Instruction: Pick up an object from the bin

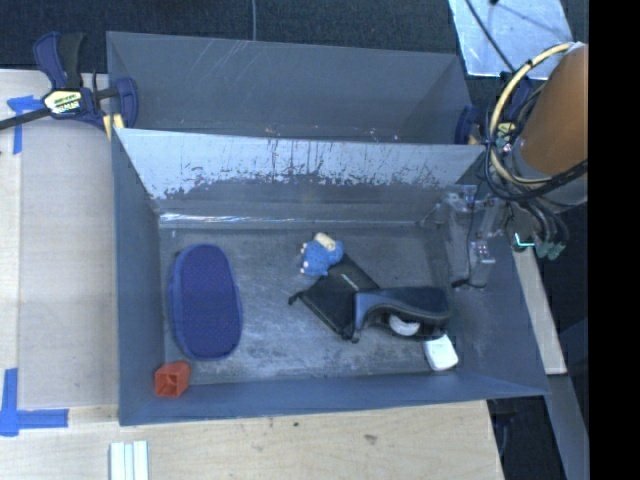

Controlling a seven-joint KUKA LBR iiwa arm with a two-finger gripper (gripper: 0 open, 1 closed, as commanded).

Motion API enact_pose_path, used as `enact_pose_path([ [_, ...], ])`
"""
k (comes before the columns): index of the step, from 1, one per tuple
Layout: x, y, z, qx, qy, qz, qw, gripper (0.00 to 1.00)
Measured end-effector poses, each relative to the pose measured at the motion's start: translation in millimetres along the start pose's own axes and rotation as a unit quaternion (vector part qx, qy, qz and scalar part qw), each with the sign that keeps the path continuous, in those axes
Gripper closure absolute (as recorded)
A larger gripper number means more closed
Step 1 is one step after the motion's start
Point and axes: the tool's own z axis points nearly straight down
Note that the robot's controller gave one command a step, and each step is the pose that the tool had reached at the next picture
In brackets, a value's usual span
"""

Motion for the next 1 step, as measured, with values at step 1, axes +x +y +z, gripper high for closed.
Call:
enact_pose_path([
  [1, 32.0, 114.0, 126.5, -0.001, 0.0007, -0.108, 0.9942, 0.0],
])
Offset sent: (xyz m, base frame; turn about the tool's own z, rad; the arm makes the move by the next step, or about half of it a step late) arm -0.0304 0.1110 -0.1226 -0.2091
